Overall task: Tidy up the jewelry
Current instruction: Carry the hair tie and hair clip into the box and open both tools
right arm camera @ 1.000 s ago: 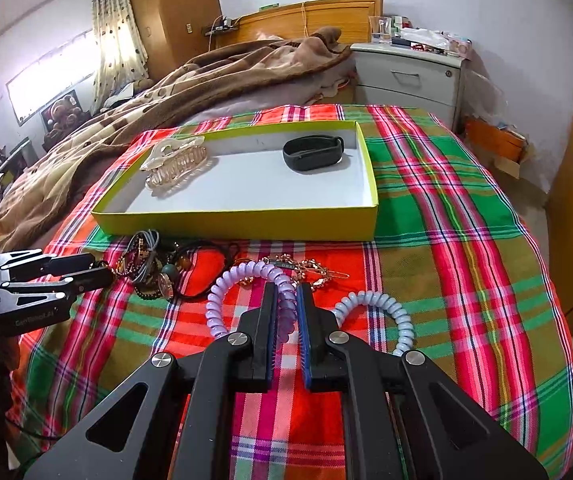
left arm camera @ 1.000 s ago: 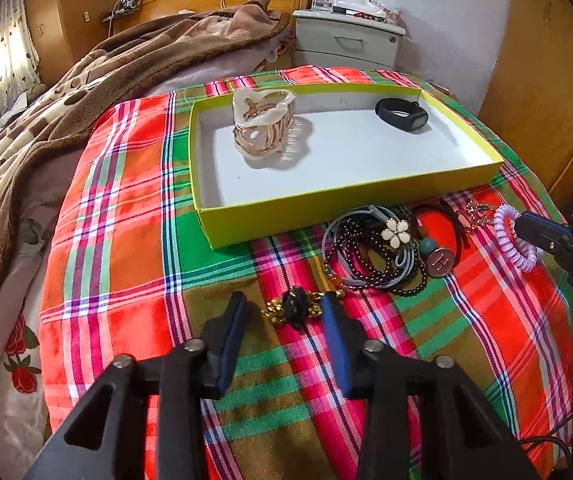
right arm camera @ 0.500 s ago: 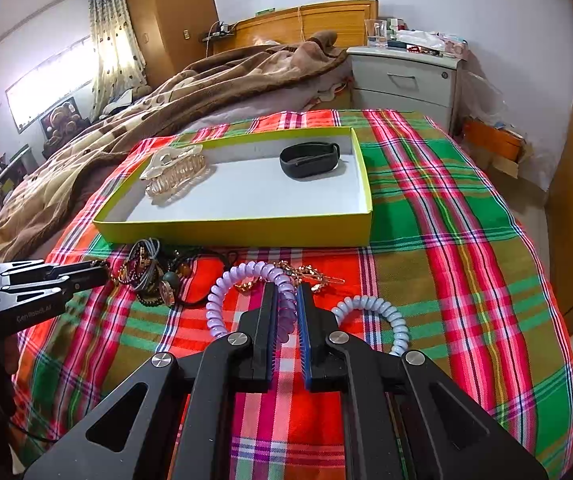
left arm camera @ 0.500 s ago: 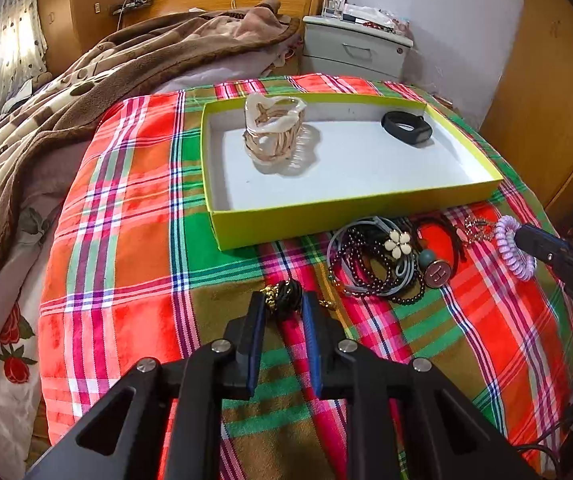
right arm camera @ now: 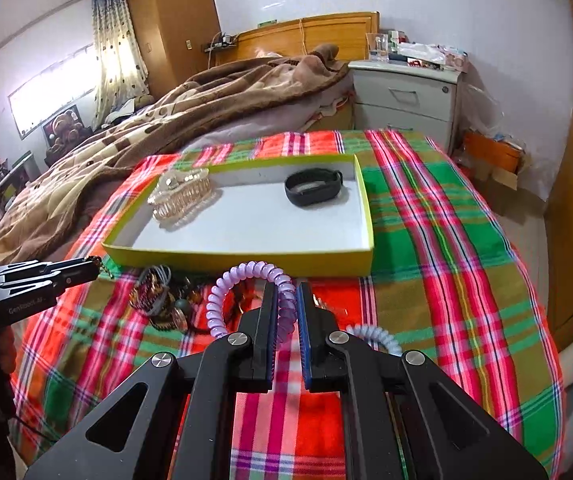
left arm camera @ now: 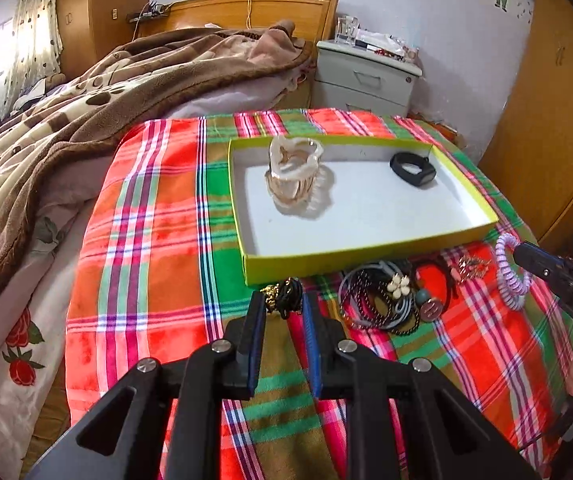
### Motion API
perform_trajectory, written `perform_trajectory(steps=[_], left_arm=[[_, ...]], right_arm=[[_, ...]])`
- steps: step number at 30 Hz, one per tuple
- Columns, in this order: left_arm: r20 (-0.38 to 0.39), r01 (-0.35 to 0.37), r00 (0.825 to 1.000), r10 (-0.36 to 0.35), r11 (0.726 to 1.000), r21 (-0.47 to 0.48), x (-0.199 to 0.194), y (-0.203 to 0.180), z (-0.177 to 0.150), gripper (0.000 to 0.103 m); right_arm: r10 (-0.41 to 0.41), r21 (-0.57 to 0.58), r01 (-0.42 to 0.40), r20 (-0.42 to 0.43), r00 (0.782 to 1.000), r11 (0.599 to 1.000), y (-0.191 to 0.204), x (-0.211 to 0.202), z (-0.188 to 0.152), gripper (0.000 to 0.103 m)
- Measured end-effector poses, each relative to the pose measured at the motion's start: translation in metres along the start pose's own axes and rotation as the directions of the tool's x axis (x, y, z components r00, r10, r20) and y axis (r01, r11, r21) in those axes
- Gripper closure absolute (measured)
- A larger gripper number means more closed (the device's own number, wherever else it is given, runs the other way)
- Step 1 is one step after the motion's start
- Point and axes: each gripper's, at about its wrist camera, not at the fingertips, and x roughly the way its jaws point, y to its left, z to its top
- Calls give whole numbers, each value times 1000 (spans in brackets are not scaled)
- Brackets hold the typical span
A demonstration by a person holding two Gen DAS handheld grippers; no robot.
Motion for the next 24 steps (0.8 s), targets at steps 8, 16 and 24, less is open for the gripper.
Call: perform_trajectory(steps=[8,16,24], left_arm=[[39,36,999,-36,999,-10,-2,1,29,83],[28,49,998,-48,998,-25,19,-2,47,83],[-18,41,999,-43,997,-70,49,1,55,83]], right_arm=[[12,-9,-12,9,1000,1000,2,18,40,93],[46,1,-46,-41,998,999,4,68,83,93],[58,8,-57,-138,989,998,7,123,95,93]])
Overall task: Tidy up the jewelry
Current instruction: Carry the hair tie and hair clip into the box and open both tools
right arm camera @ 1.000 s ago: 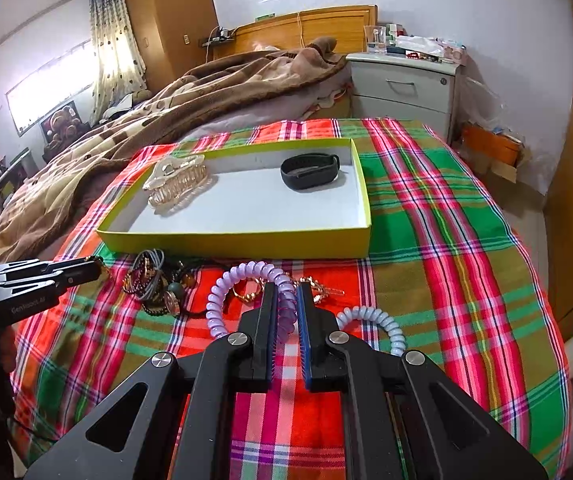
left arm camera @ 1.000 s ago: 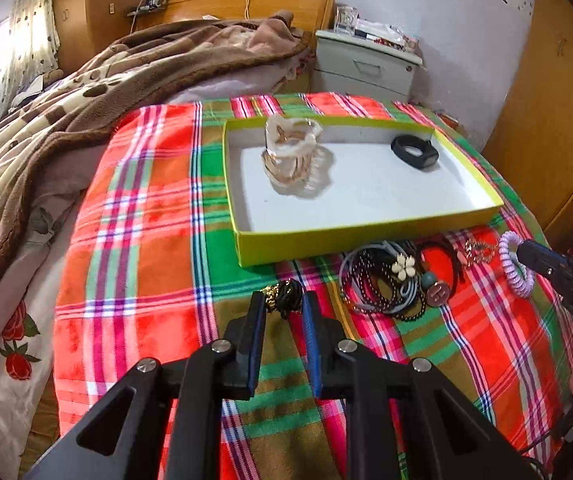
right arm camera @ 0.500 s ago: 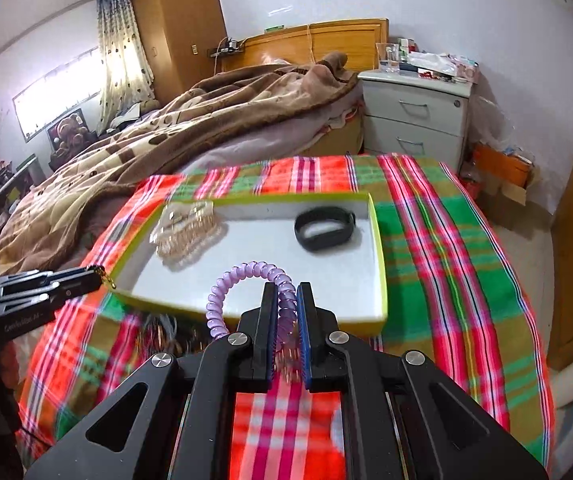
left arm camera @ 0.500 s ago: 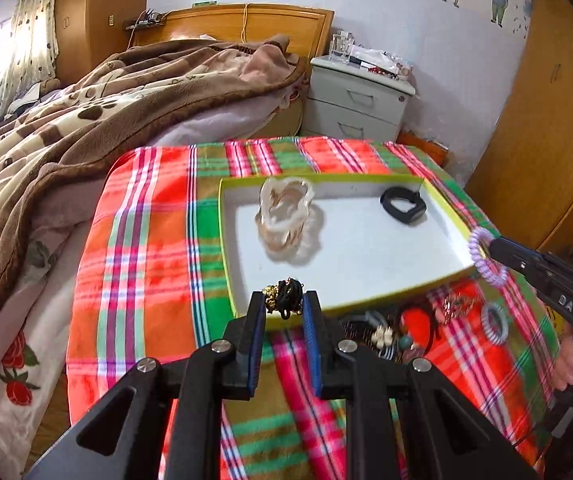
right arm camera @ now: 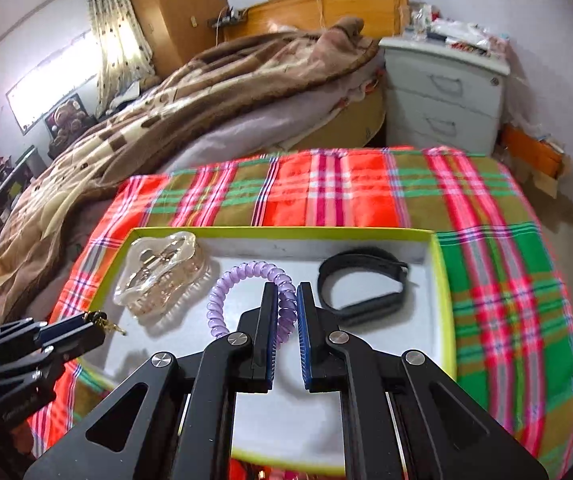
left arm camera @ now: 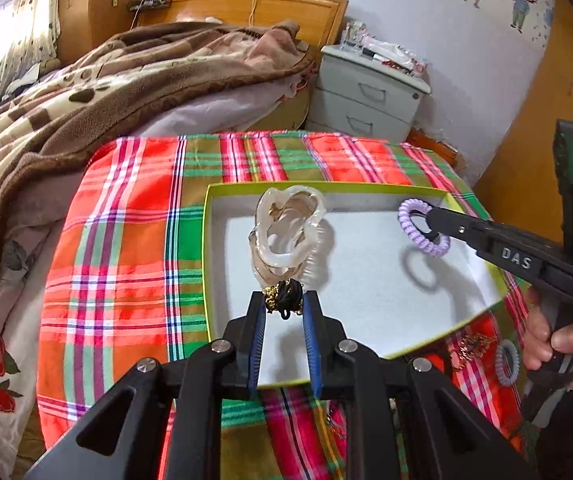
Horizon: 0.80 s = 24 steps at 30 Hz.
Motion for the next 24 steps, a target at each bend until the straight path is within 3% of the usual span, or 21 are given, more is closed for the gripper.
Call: perform_trajectory(steps=[11,24], left_arm=[[-42,-36,998,36,999,-2,22,2,-1,83],[-56,-49,997,49,999,5,28,1,1,81]], right_arm=[[-19,-28,17,-71,997,999,7,39,11,93],[-38,-39,35,-92,995,999,6,49,13,93]])
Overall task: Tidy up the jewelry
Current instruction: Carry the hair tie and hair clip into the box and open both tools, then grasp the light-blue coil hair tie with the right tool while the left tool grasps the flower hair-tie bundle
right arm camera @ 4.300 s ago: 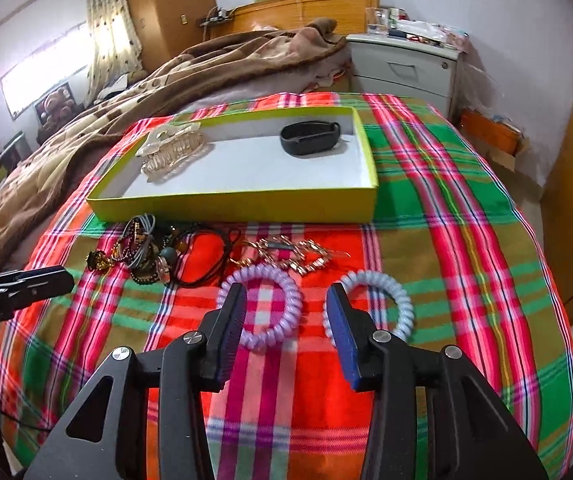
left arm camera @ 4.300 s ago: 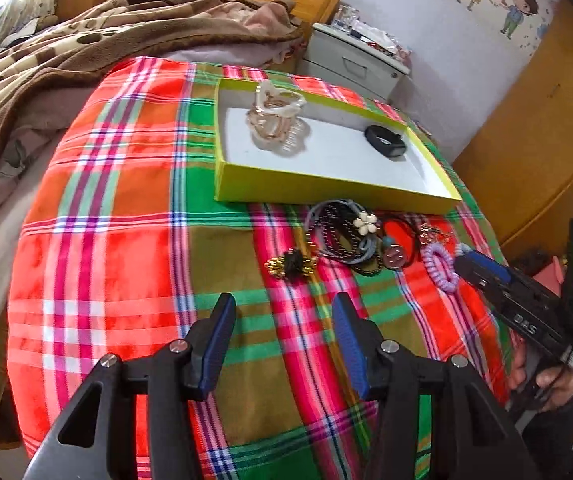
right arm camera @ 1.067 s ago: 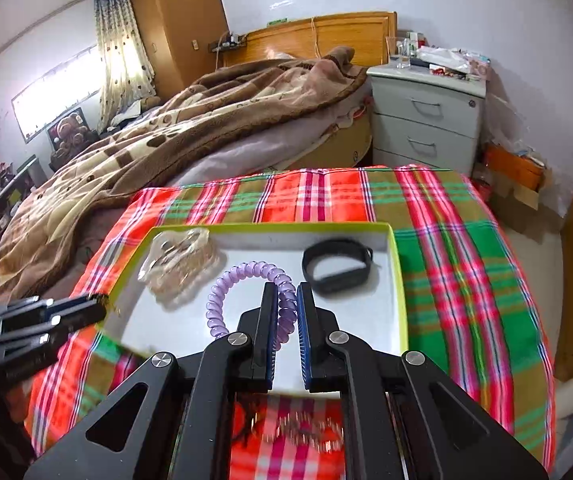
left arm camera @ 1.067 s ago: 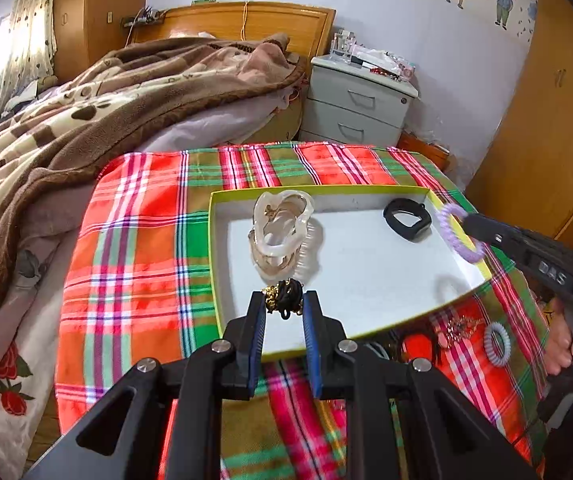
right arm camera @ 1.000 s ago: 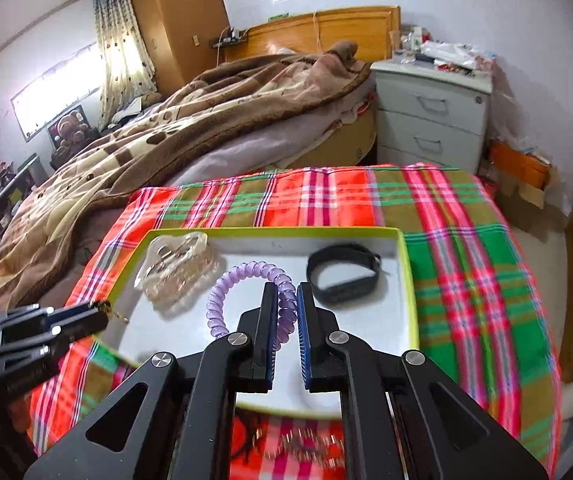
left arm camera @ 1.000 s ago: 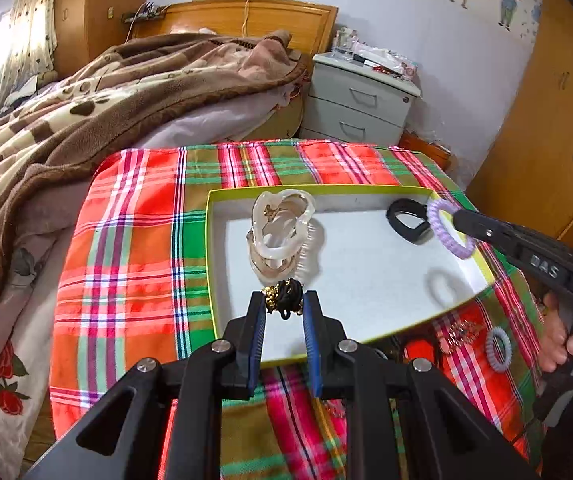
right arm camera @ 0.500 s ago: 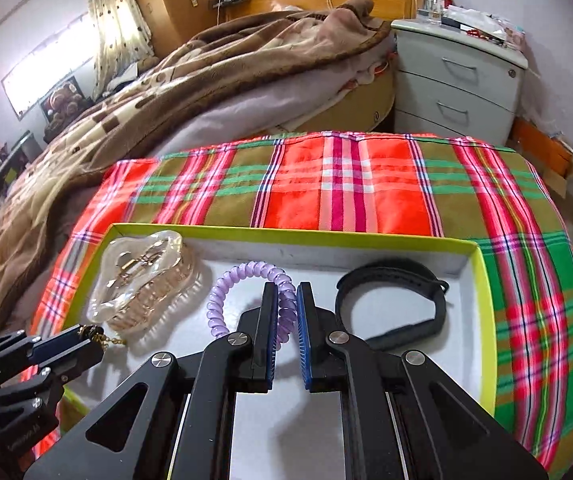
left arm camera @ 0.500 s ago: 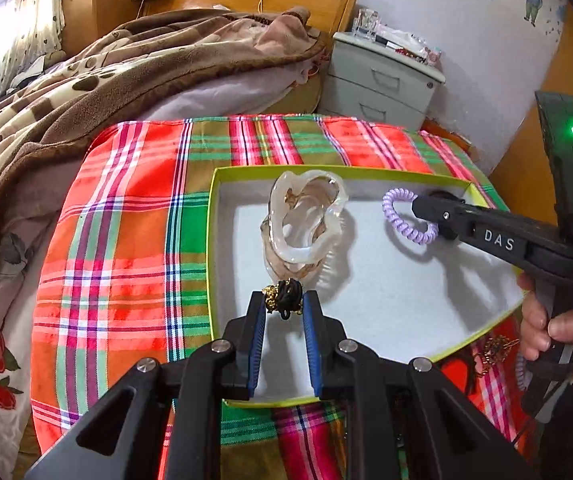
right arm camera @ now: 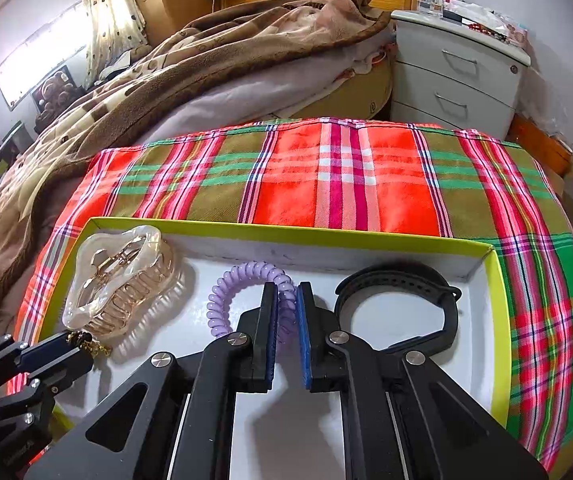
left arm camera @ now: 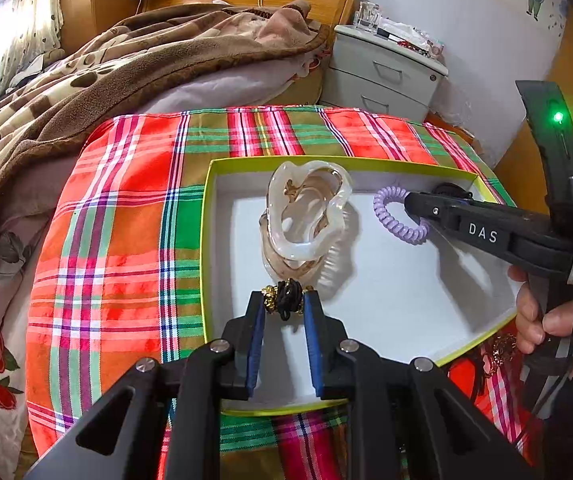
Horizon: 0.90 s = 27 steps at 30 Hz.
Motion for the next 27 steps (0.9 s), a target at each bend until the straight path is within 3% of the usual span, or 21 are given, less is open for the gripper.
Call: perform_trajectory(steps=[6,11,14,27], left_arm=[[-2,20,1000,-20,1000,2,0,-1,-1,73],[4,50,999,-50,999,-8,-4,-2,-2,61],[17,56,998,-55,998,-21,-10,0,-3,59],[64,96,993,-95,995,-18,-46,-3,-25,54]], right_arm=[[9,12,-9,1,1000,1000,-2,1,0,92],[20,15,-21,7,1000,1000,-1,-3,-2,80],[15,14,-16,28,999,1000,0,-10,-4,69],[5,37,-11,150,989,999,-5,-74,-32,68]])
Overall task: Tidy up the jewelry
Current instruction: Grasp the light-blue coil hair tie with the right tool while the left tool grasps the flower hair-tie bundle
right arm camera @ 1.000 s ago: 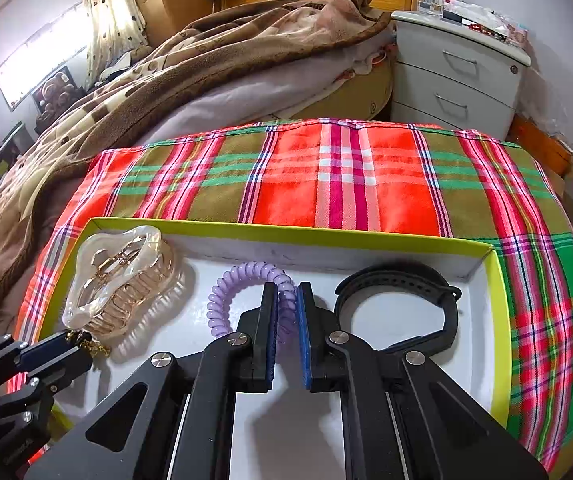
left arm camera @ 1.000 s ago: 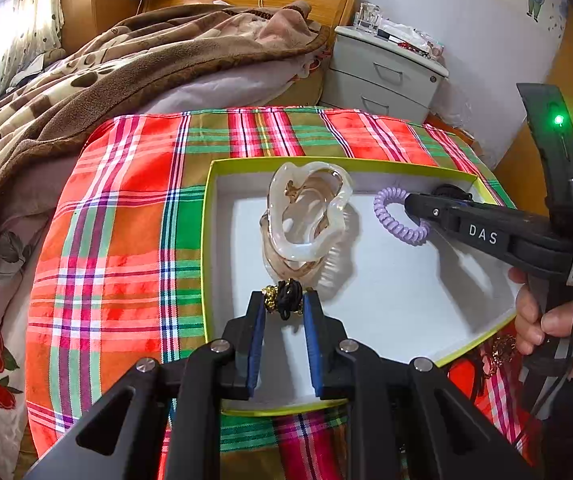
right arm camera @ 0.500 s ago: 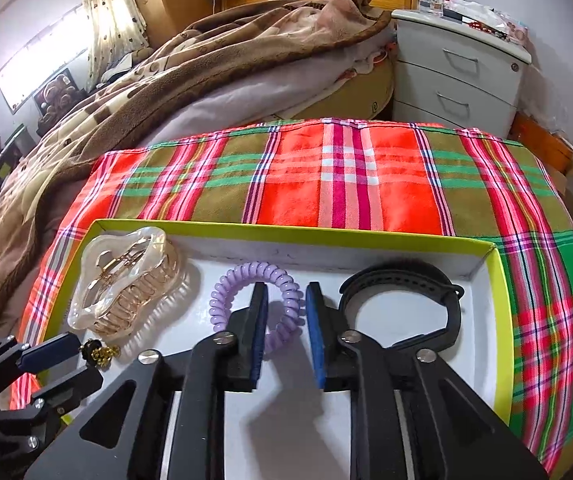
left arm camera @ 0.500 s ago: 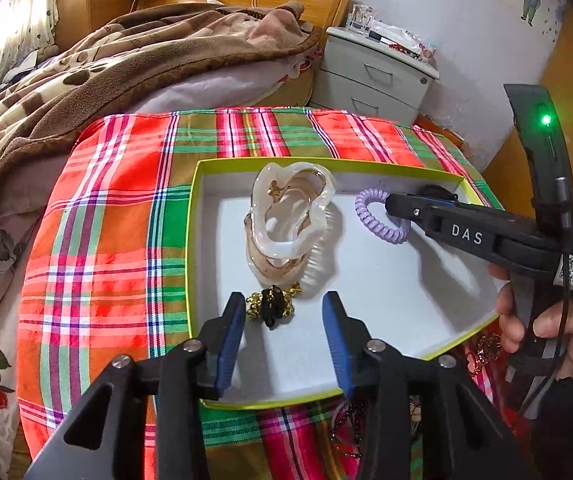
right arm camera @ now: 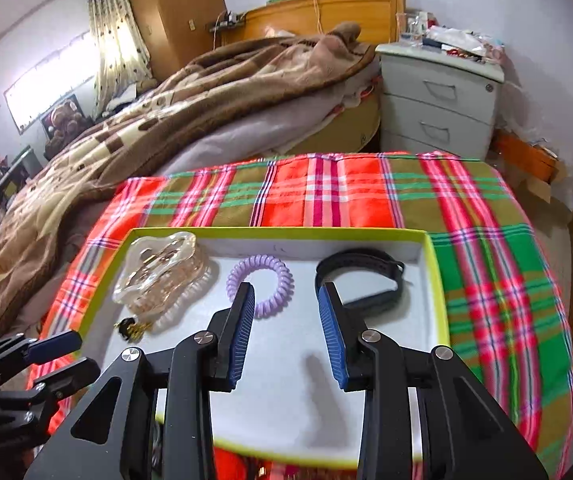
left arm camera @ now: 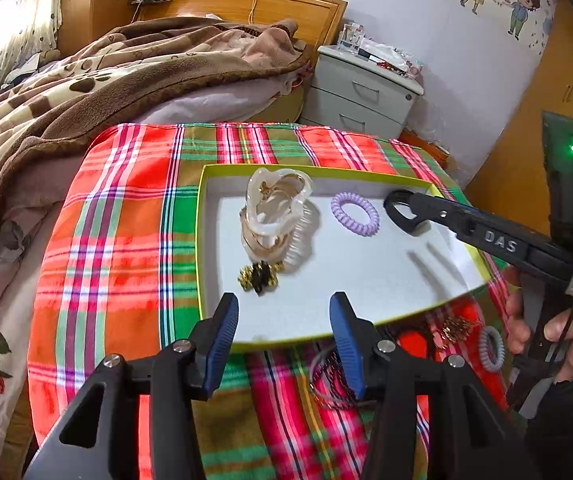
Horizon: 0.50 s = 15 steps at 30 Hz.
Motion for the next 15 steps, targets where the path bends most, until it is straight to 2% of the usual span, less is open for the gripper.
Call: perform_trajectory(steps=[3,11,15], left_arm=[[6,-2,1000,2,1000,12,-8,-4,-6,53],[15,51,999,-51,999,4,-23,-12,-22,53],[36,38,999,-39,999,18,-29,-16,-30,52]], right_arm=[[-9,0,9,29,1000,1000,-3,-21,-11,68],[-40,31,38,58,998,999,-21,-59,-43,68],[-76,62,72,66,995,995,-37,-75,-62,67]])
